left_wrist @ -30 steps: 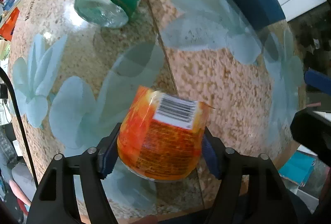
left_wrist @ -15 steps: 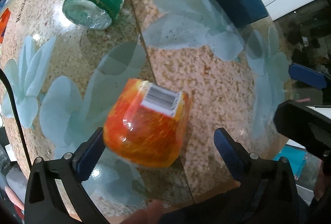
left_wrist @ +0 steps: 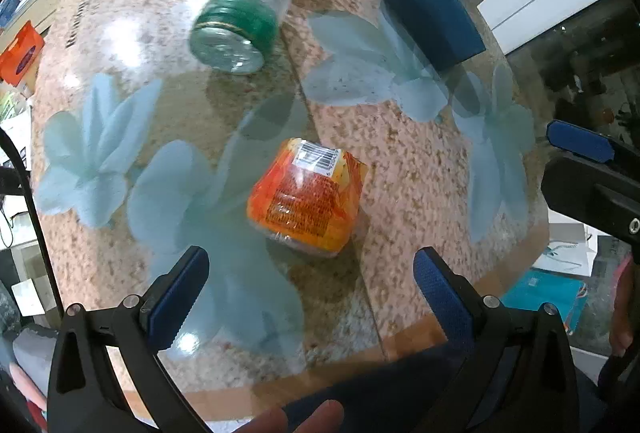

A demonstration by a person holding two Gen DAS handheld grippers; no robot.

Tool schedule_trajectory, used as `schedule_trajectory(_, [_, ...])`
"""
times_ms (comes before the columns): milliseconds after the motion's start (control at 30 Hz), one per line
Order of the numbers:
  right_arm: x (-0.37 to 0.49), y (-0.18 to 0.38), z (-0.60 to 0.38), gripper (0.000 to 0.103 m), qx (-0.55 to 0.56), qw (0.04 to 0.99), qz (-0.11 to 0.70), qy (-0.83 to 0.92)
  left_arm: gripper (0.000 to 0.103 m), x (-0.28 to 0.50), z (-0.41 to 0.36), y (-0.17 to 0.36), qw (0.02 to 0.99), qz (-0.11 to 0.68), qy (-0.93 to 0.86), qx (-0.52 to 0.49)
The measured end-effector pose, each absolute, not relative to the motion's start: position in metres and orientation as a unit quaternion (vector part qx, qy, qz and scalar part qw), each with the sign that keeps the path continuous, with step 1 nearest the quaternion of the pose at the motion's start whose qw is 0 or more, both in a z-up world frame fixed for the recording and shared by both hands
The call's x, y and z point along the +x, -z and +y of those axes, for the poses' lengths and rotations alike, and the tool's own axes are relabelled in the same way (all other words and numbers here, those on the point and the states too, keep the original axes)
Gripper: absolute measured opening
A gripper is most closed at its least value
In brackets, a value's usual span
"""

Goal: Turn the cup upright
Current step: 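Lower the orange cup onto the table and open the left gripper, then close the right gripper around the orange cup's body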

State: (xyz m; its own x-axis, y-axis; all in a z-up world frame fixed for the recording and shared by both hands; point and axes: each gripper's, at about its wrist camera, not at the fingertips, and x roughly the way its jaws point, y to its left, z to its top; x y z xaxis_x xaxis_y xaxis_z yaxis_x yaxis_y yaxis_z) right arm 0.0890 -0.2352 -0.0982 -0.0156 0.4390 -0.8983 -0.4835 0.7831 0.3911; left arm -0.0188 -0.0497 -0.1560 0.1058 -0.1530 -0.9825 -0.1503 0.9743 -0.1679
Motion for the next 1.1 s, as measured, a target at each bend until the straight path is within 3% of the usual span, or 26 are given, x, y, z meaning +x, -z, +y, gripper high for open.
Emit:
schedule_trajectory(600, [0.065,0.113,-0.178,0.103,0.054,0.667,0.687,-0.283,0.103,-0.05,0.021,0.117,0.754,0.649,0.018,-0.102])
schedule_trajectory(1100, [0.084,0.179,-0.142,0.103,0.135,0.601,0.769,-0.171,0.103,-0.044,0.076,0.169,0.735,0.665,0.03,-0.129])
